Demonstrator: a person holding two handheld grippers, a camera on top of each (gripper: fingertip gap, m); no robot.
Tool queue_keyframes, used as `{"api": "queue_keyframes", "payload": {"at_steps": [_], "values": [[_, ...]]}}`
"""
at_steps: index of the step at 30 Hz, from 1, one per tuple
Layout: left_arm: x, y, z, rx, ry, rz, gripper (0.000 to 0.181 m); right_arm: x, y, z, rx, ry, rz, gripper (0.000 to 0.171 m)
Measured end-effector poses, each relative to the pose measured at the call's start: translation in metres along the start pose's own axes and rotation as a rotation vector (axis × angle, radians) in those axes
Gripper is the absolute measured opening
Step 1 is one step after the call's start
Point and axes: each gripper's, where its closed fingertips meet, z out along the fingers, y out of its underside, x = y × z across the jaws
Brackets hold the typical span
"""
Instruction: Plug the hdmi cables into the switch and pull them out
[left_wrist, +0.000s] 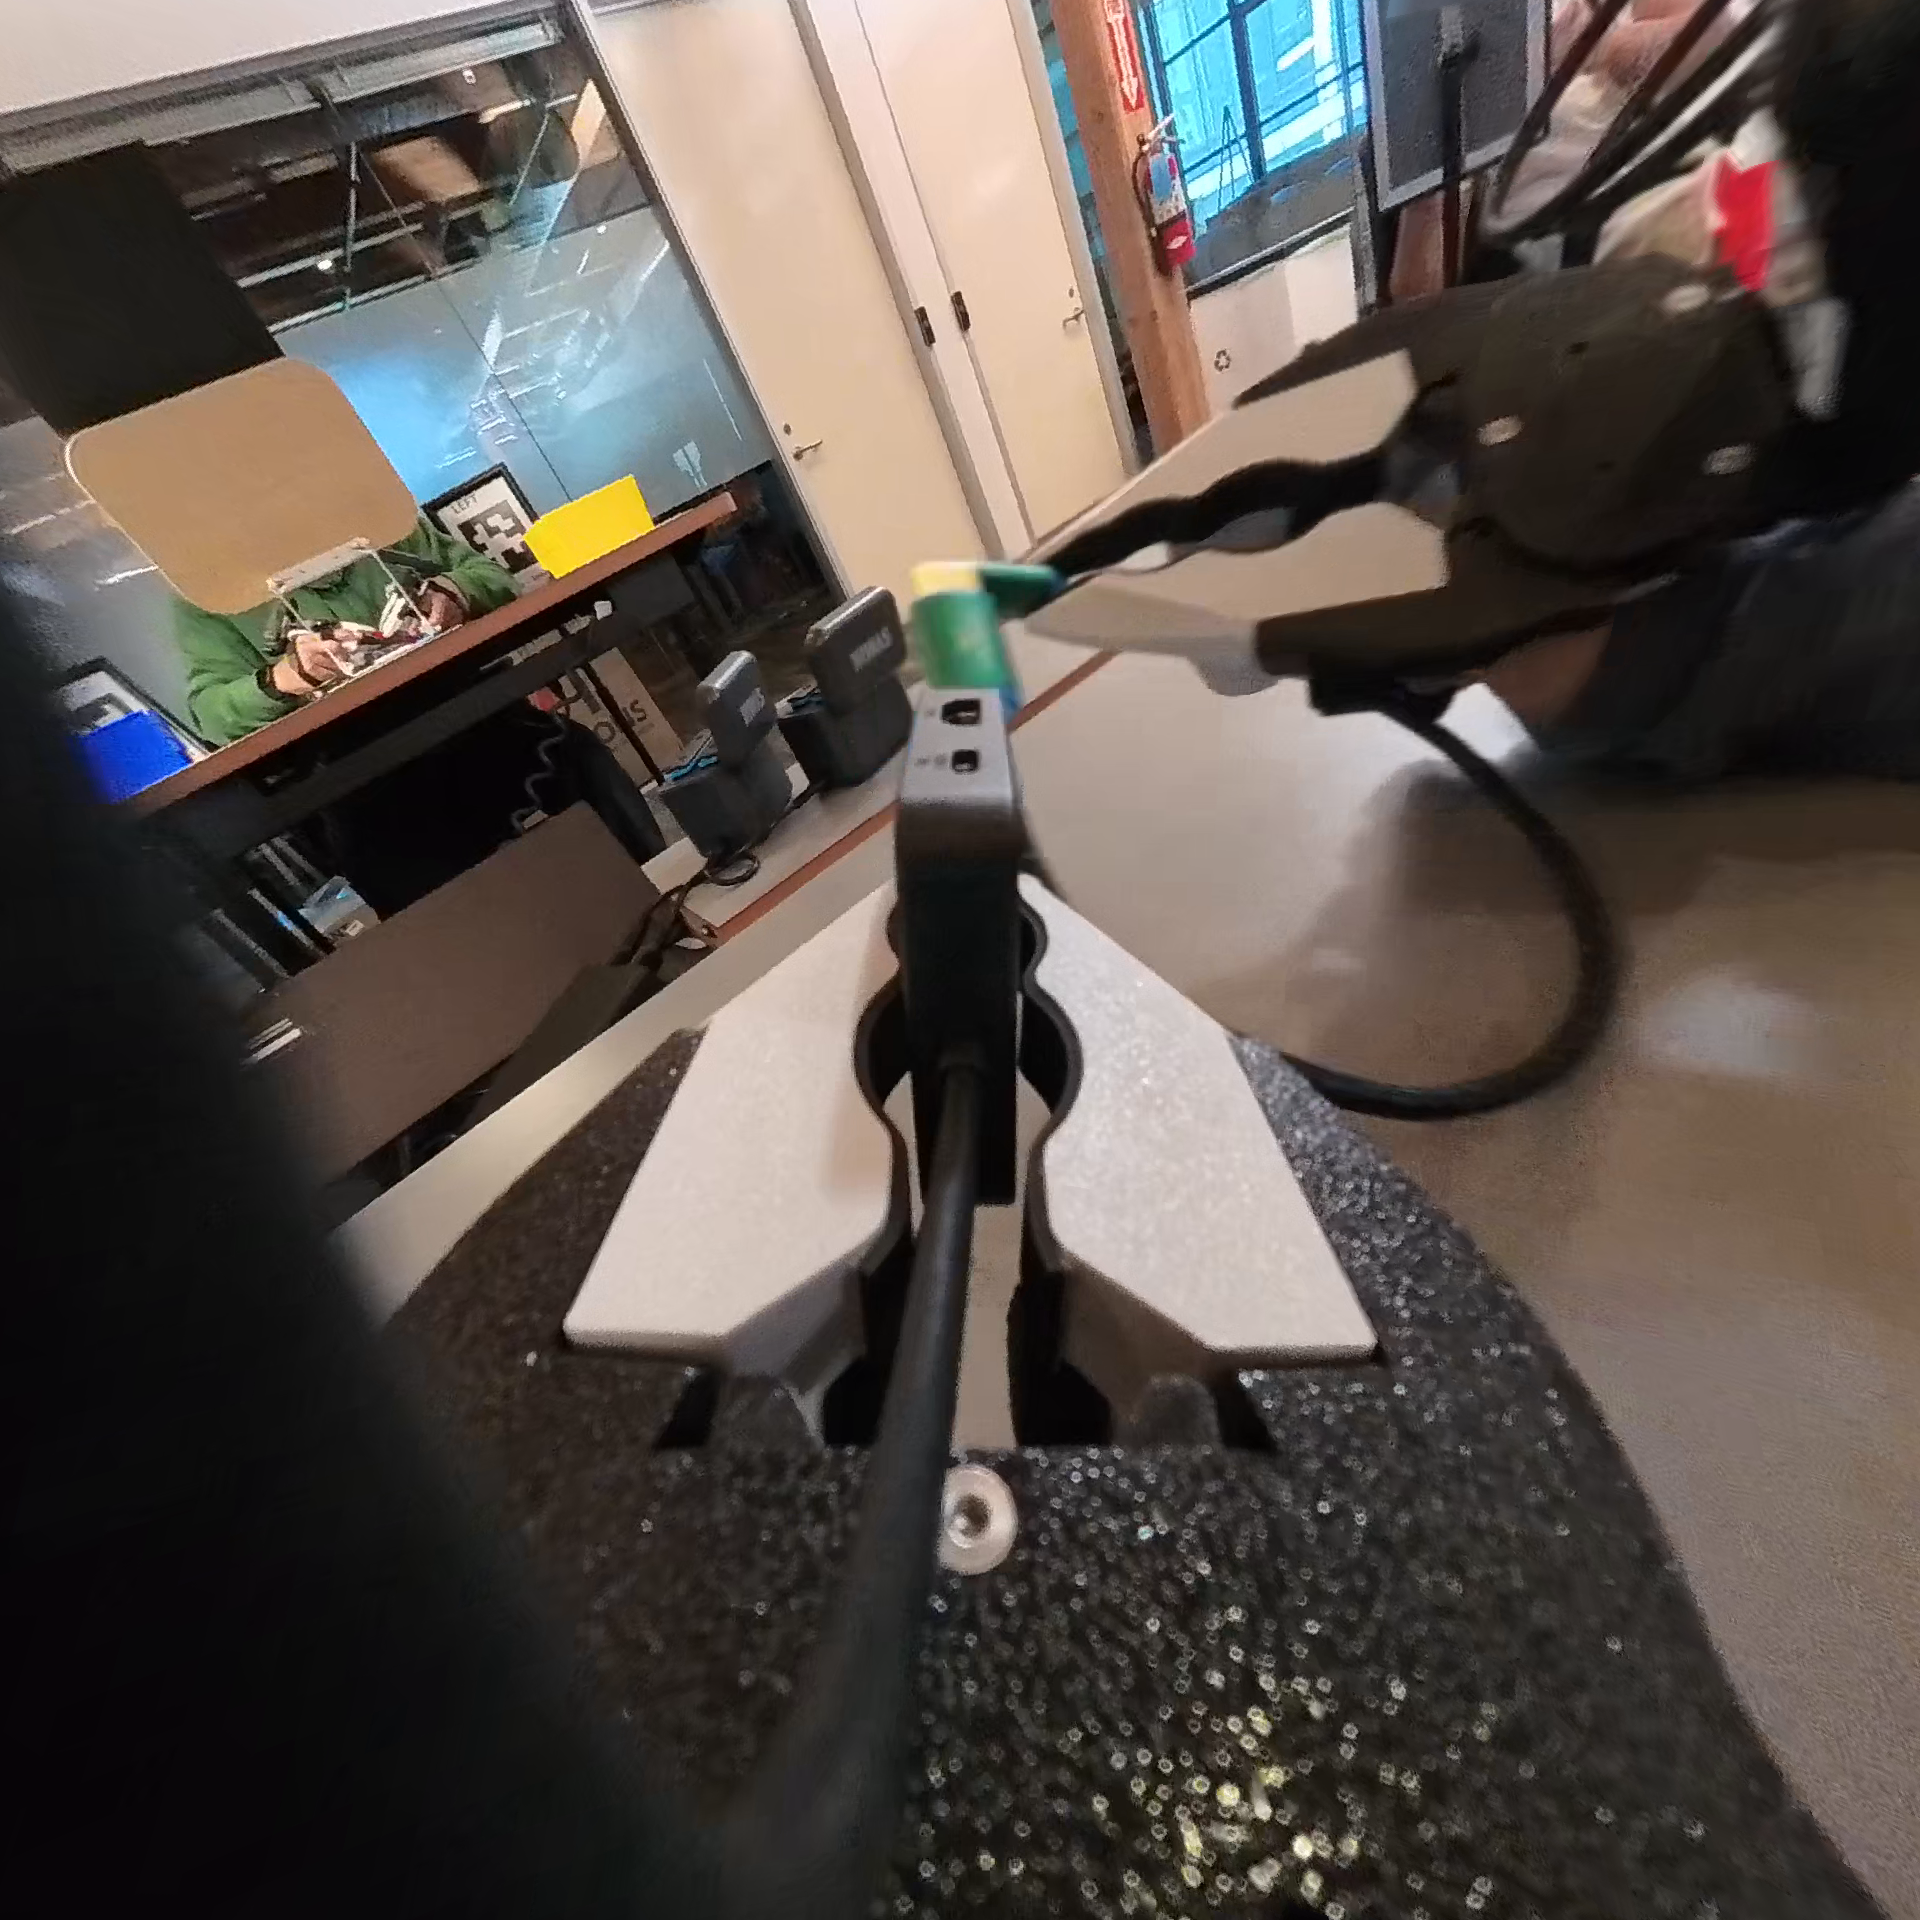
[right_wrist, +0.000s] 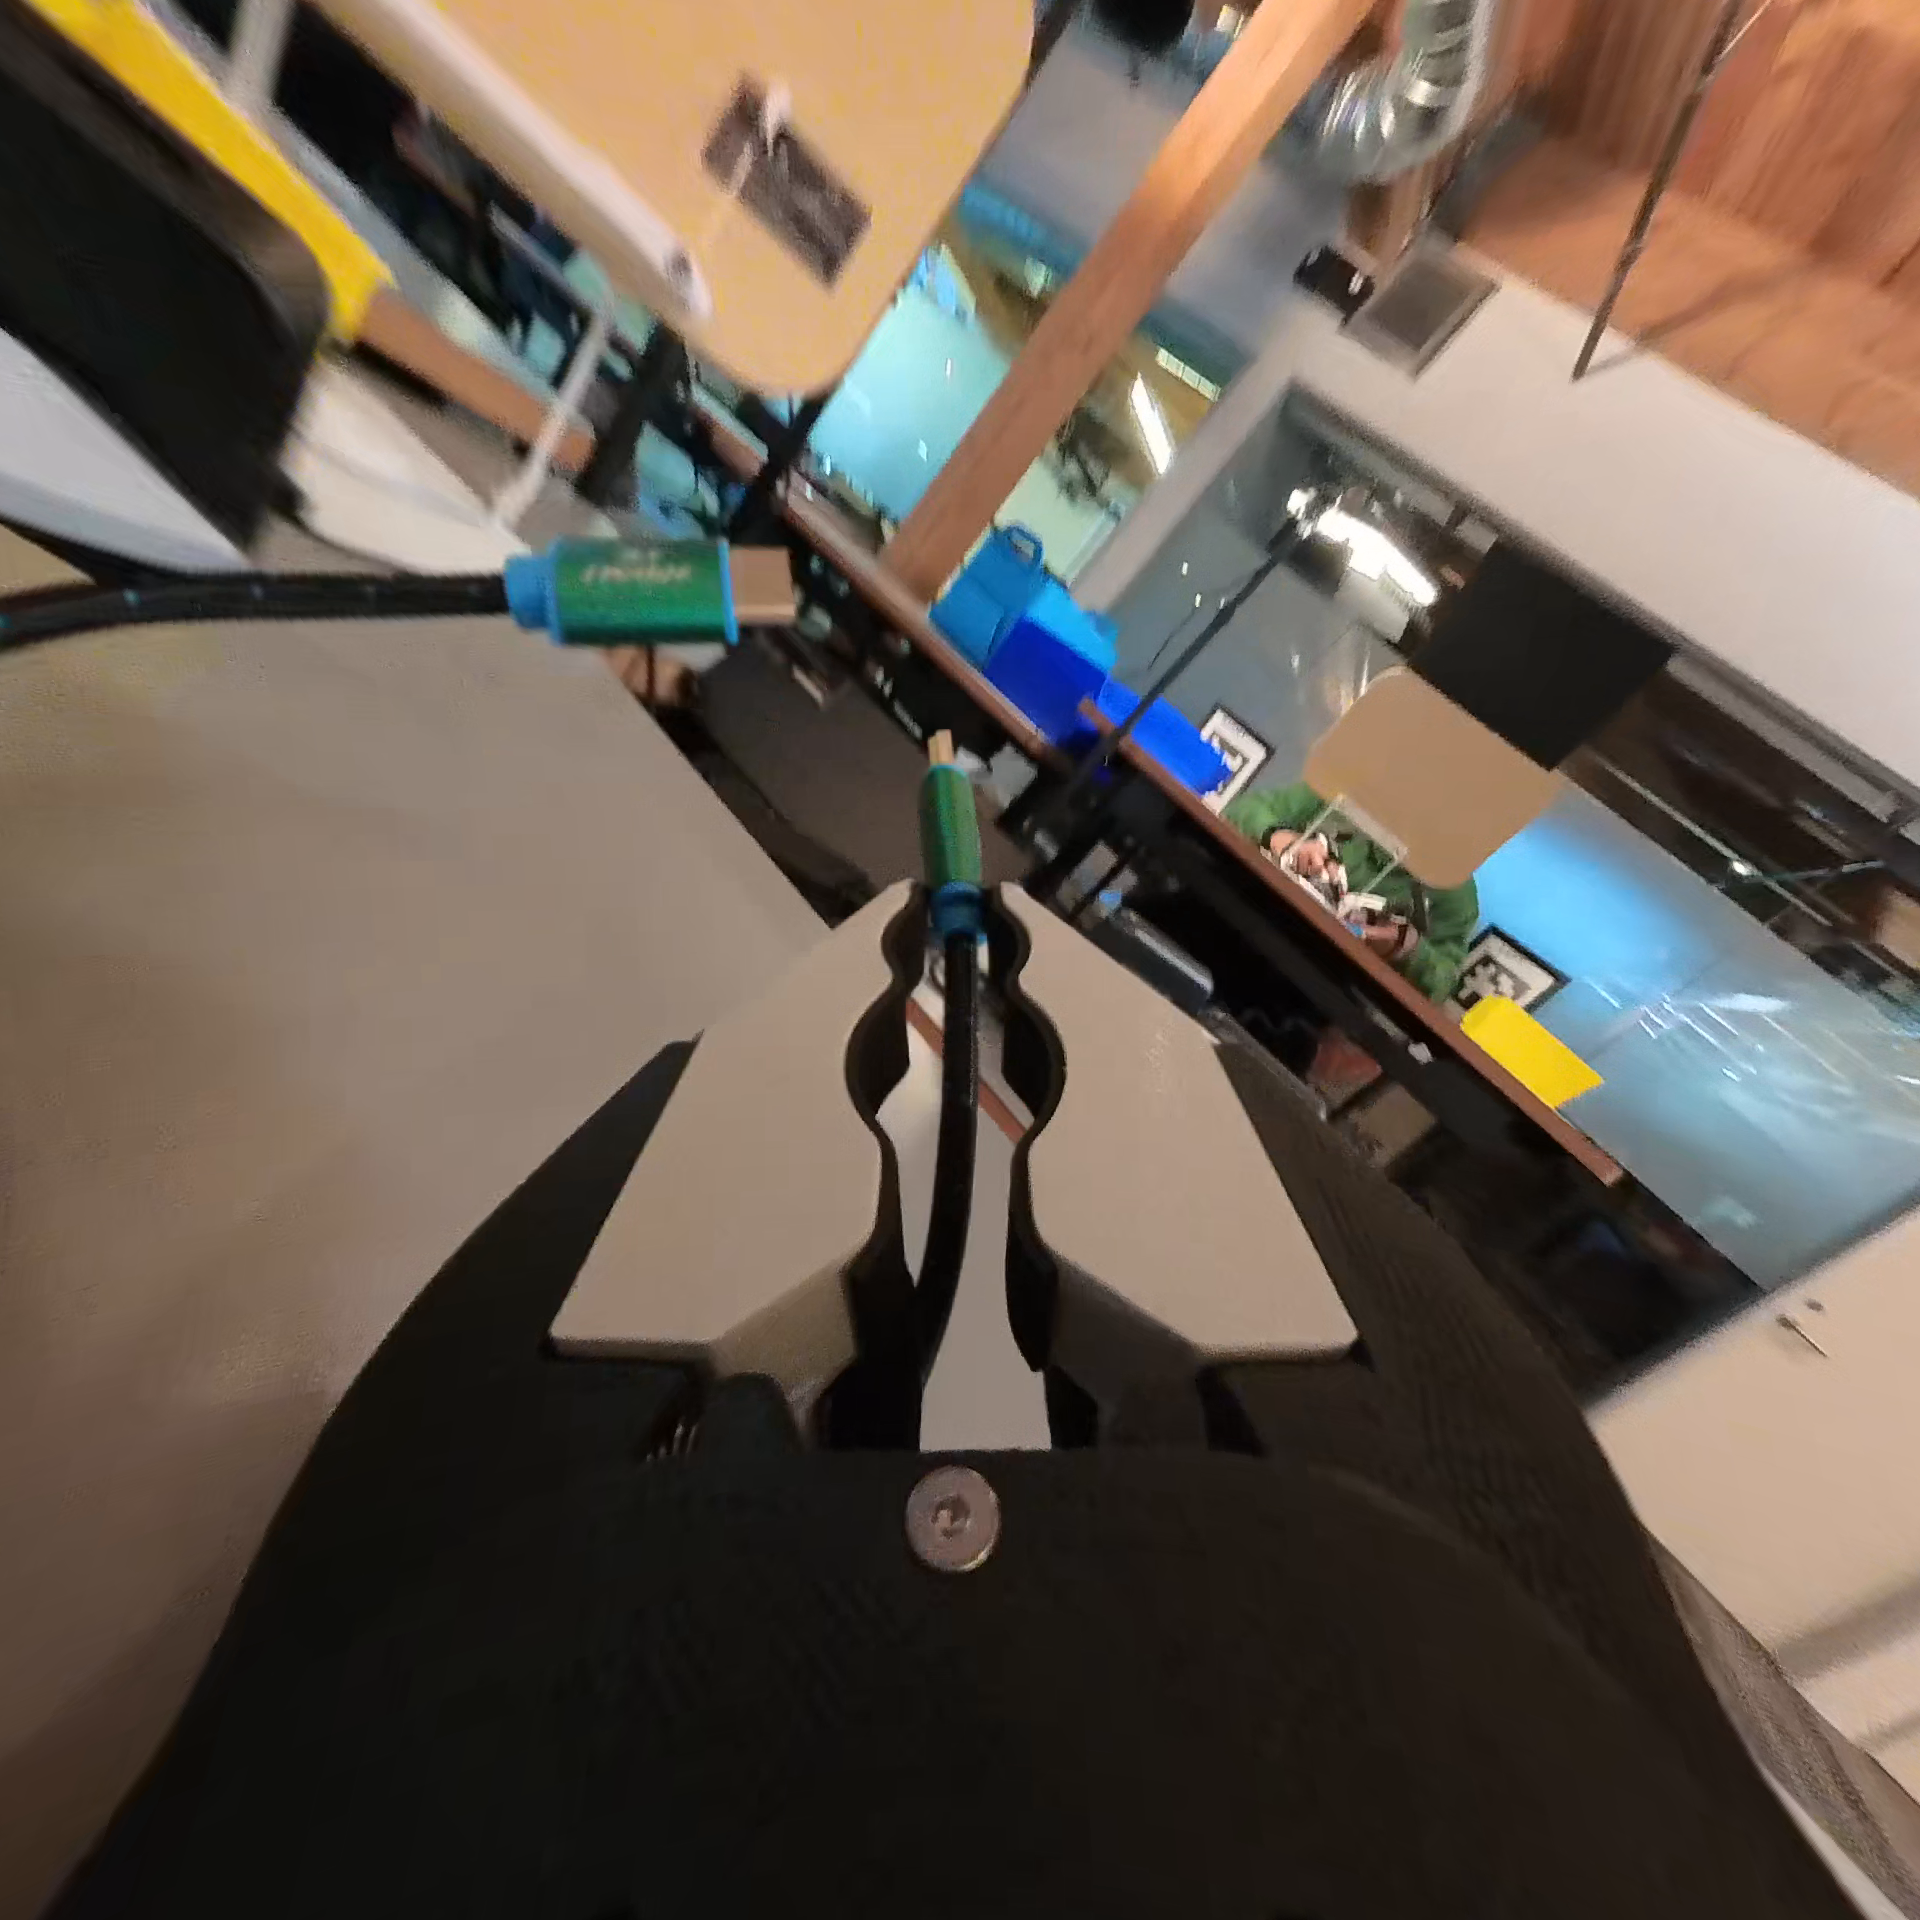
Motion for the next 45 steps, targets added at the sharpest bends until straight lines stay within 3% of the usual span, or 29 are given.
{"api": "queue_keyframes", "payload": {"at_steps": [9,39,42,45], "values": [[0.001,0.0,-0.001,0.003,0.002,0.006,0.011,-0.022,-0.042,-0.051,0.128,-0.04,0.074,0.009],[0.013,0.002,0.003,-0.012,0.045,0.058,0.011,-0.063,-0.063,-0.079,0.079,-0.107,-0.015,0.01],[0.013,0.001,0.003,-0.009,0.029,0.09,0.011,-0.061,-0.061,-0.078,0.059,-0.116,0.029,0.01],[0.01,-0.001,0.001,-0.019,-0.037,0.227,0.011,-0.061,-0.059,-0.079,0.018,-0.203,0.221,0.009]]}}
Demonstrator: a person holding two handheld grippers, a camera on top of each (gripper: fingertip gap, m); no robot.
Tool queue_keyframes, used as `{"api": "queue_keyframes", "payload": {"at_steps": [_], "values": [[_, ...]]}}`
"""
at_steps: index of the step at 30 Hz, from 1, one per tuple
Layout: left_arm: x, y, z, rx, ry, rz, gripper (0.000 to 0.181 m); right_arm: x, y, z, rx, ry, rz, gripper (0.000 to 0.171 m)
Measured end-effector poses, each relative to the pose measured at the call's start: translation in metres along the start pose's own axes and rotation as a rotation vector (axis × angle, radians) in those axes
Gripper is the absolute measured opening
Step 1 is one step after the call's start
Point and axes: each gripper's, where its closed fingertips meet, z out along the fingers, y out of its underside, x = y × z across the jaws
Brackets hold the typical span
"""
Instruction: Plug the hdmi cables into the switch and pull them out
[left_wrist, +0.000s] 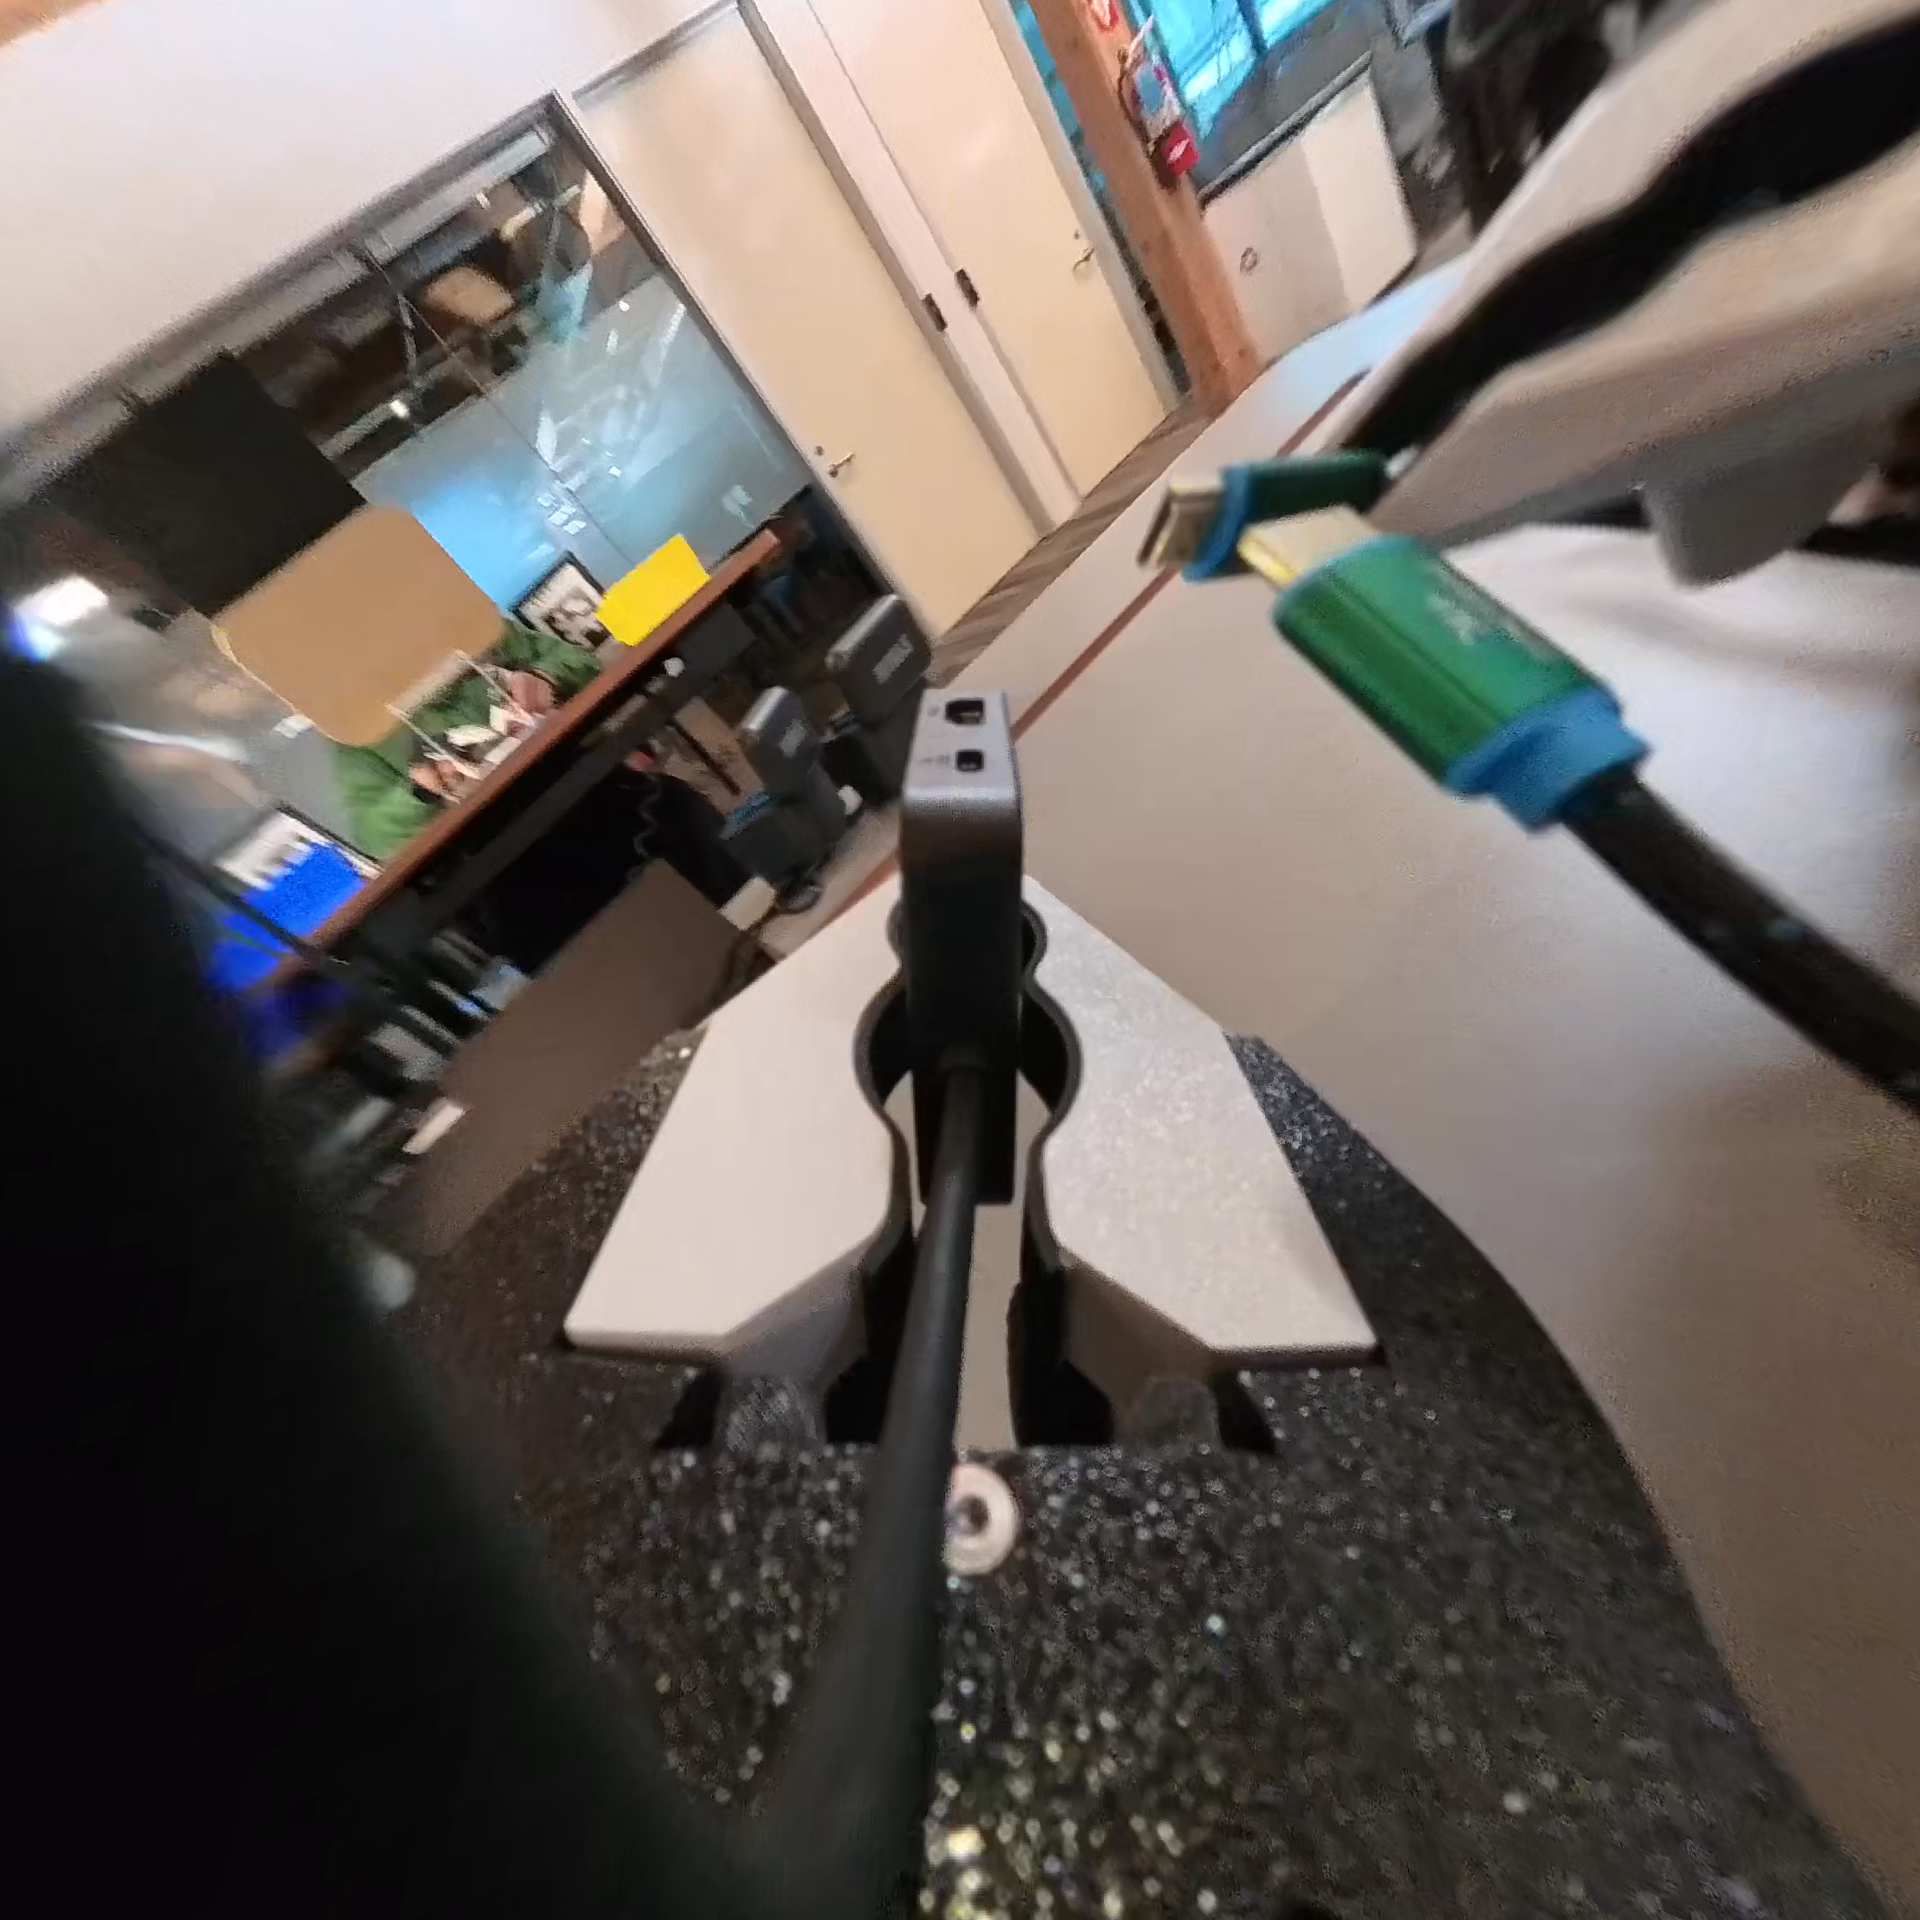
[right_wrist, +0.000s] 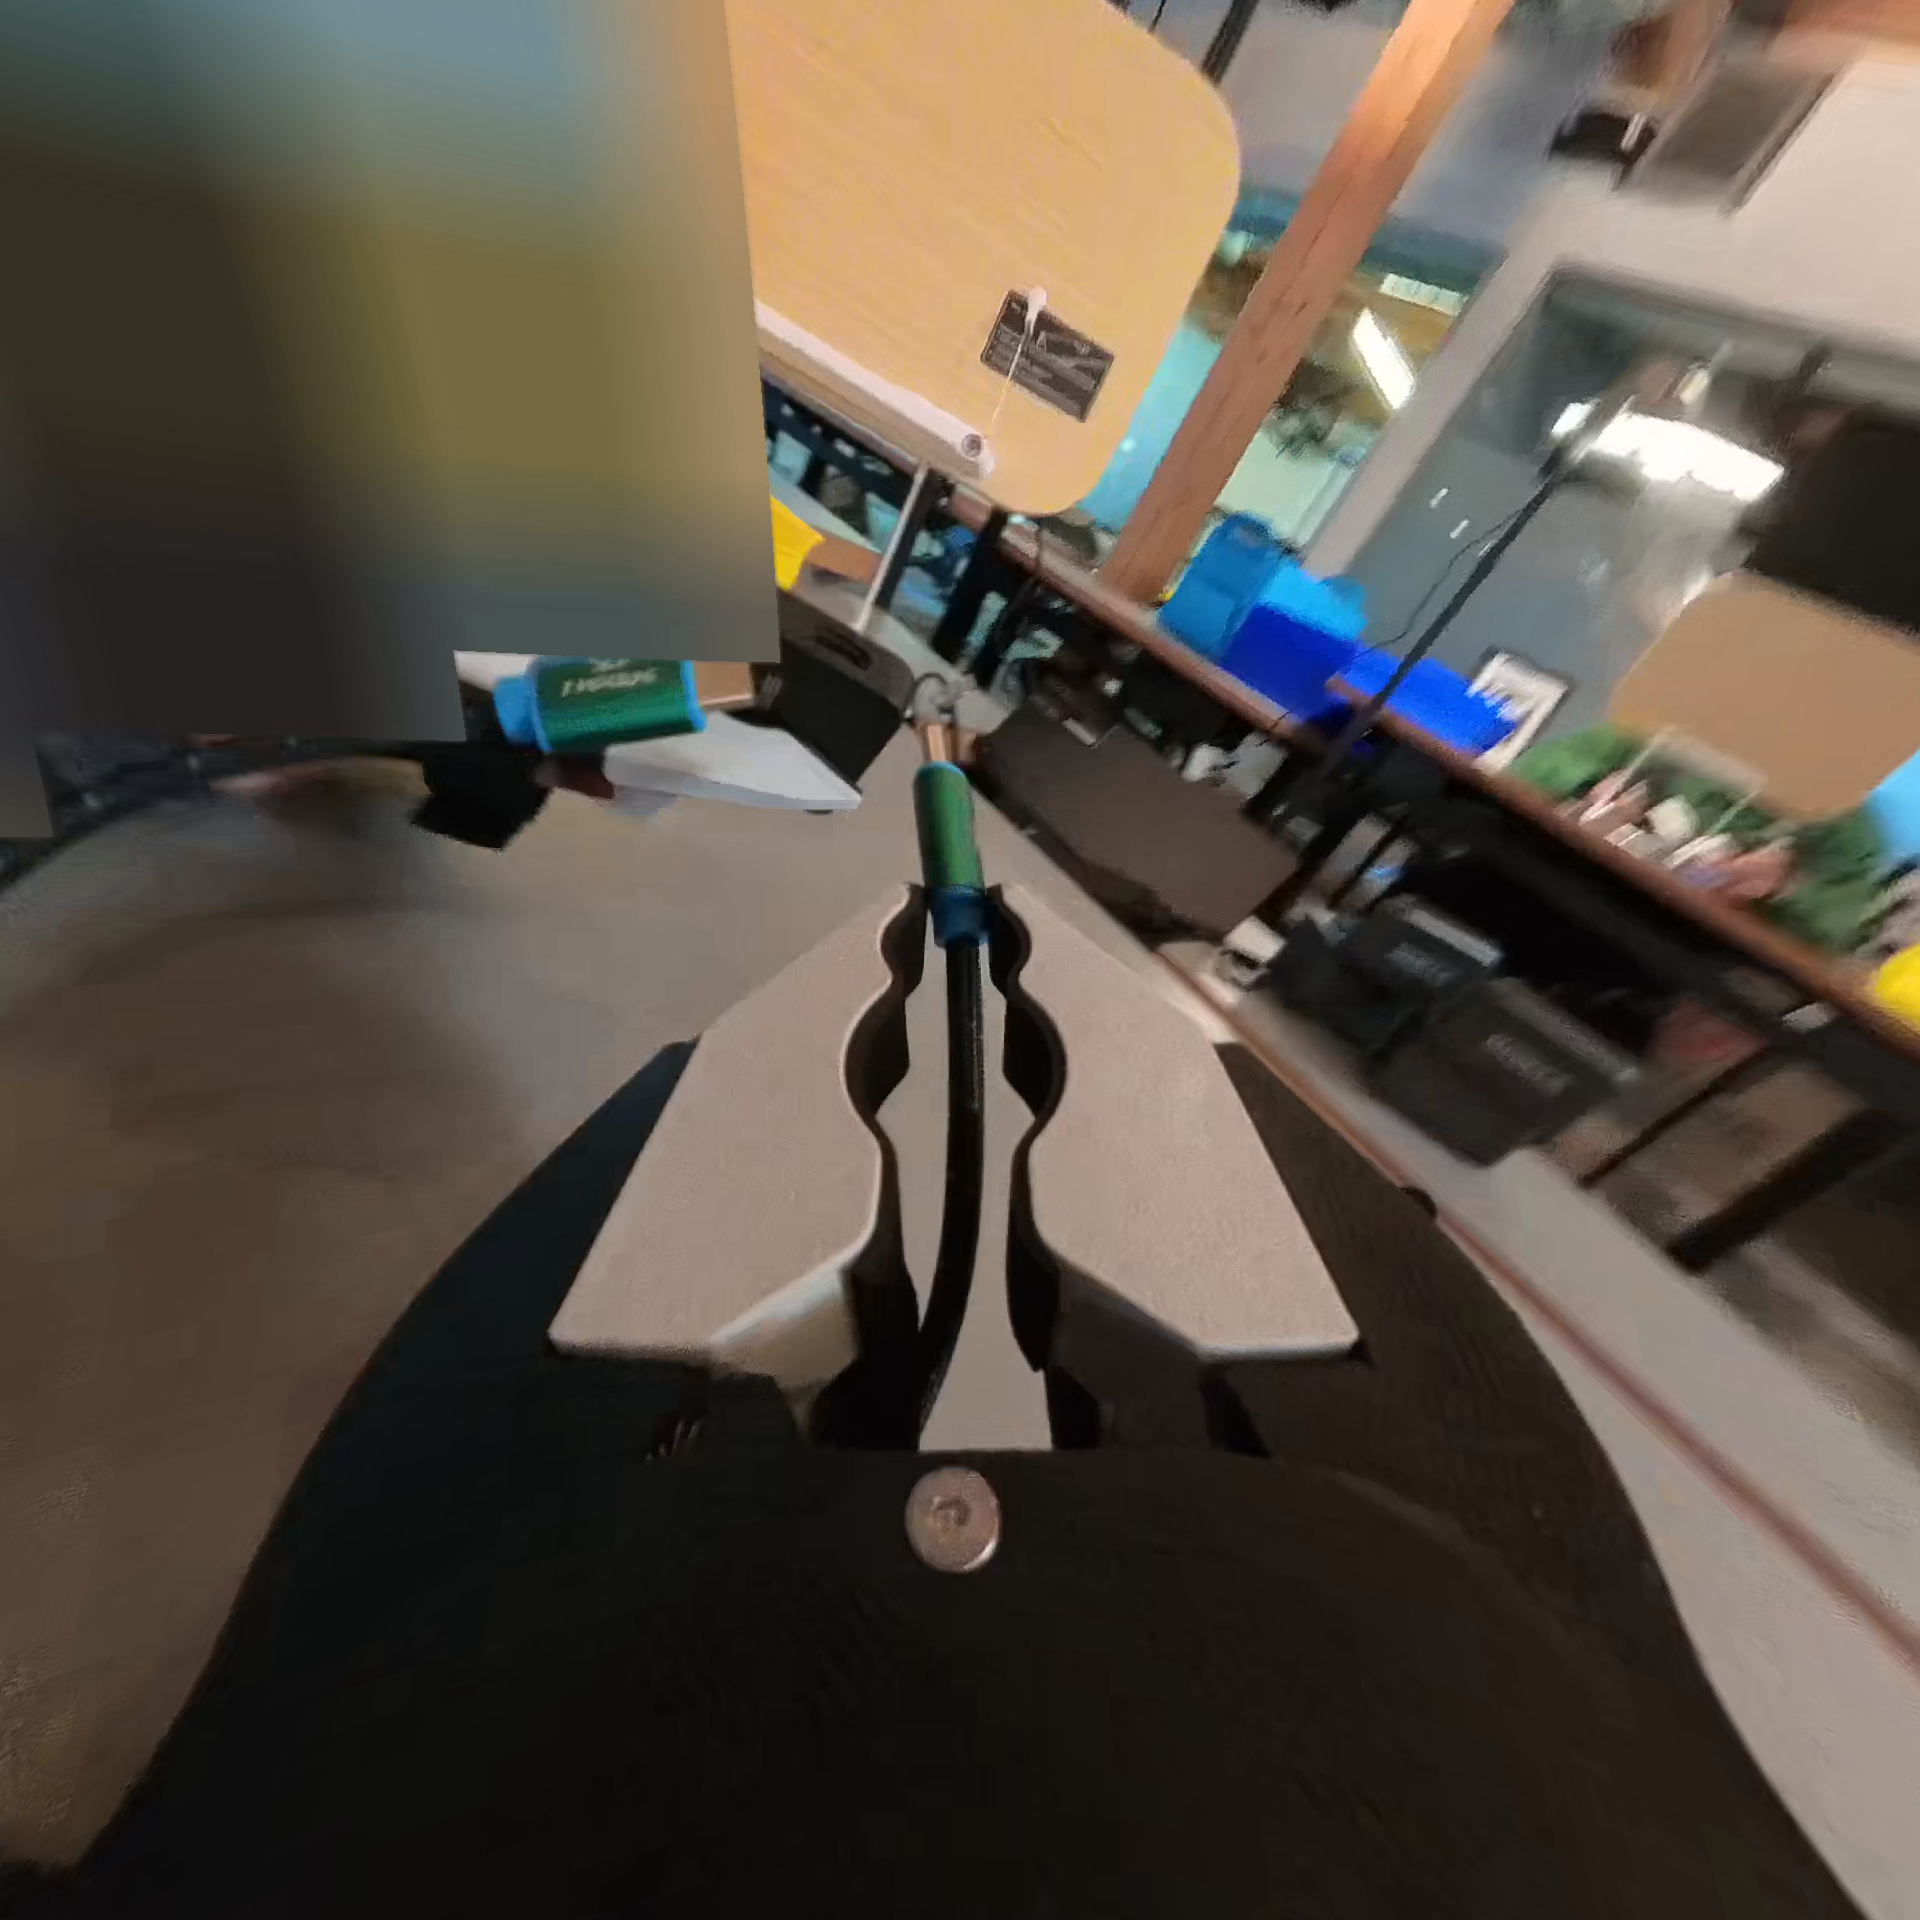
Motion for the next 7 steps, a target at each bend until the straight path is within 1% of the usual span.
{"api": "queue_keyframes", "payload": {"at_steps": [3,5,6,7], "values": [[0.004,-0.006,-0.004,0.0,-0.069,0.287,0.011,-0.003,0.0,-0.008,-0.019,-0.138,0.31,0.01],[0.009,-0.014,-0.009,0.026,-0.113,0.49,0.012,-0.015,0.0,-0.016,-0.037,-0.293,0.569,0.01],[0.011,-0.018,-0.011,0.038,-0.136,0.575,0.014,-0.024,0.002,-0.019,-0.071,-0.382,0.697,0.01],[0.014,-0.022,-0.013,0.056,-0.153,0.648,0.012,-0.033,0.004,-0.023,-0.11,-0.466,0.813,0.01]]}}
